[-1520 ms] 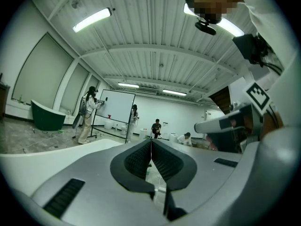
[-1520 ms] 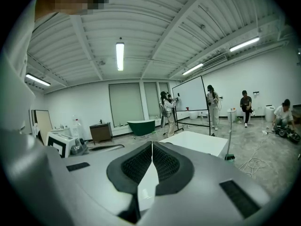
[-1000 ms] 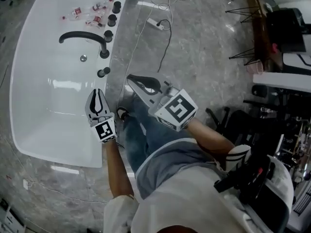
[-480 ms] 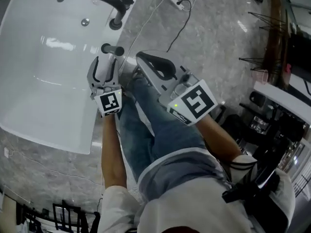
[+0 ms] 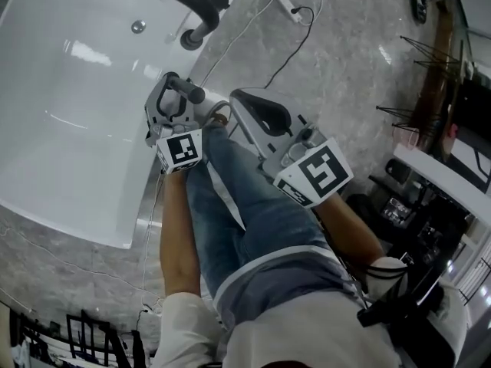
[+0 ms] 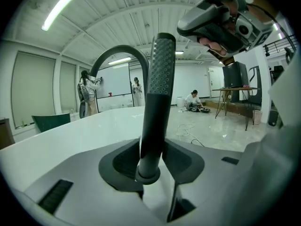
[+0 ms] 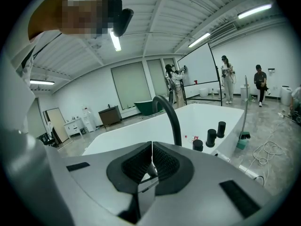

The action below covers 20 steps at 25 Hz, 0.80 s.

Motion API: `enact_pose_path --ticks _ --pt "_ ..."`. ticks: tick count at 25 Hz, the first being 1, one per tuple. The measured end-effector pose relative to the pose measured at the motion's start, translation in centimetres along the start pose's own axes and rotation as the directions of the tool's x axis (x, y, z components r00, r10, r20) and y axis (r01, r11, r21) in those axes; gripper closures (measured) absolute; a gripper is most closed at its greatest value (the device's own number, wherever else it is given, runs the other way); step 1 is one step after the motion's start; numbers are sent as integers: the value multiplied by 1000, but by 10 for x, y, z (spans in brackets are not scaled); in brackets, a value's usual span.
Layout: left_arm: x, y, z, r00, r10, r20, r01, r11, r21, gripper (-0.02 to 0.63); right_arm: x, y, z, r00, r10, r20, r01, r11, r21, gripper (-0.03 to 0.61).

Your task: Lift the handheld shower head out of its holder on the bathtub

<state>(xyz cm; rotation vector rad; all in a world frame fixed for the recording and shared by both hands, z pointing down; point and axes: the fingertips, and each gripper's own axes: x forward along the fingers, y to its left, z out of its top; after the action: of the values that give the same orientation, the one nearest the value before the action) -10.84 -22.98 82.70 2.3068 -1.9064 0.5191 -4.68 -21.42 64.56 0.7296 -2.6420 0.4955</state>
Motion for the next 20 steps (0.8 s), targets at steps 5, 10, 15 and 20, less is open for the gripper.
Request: enact_pose_path --ticks 5,10,15,20 --pt "-3 6 11 999 26 -31 -26 1000 -8 463 -5 1 15 1000 7 4 -7 1000 -1 560" --pt "-3 12 16 999 32 -6 -32 999 -7 464 3 2 14 1000 -7 21 8 1000 -16 560" --pt "-30 13 55 998 40 48 -37 998 -51 465 -3 18 11 996 -44 76 55 988 -142 560" --pt "-58 20 101 994 22 108 -16 998 -56 465 -2 29 14 989 -99 113 113 986 -121 560"
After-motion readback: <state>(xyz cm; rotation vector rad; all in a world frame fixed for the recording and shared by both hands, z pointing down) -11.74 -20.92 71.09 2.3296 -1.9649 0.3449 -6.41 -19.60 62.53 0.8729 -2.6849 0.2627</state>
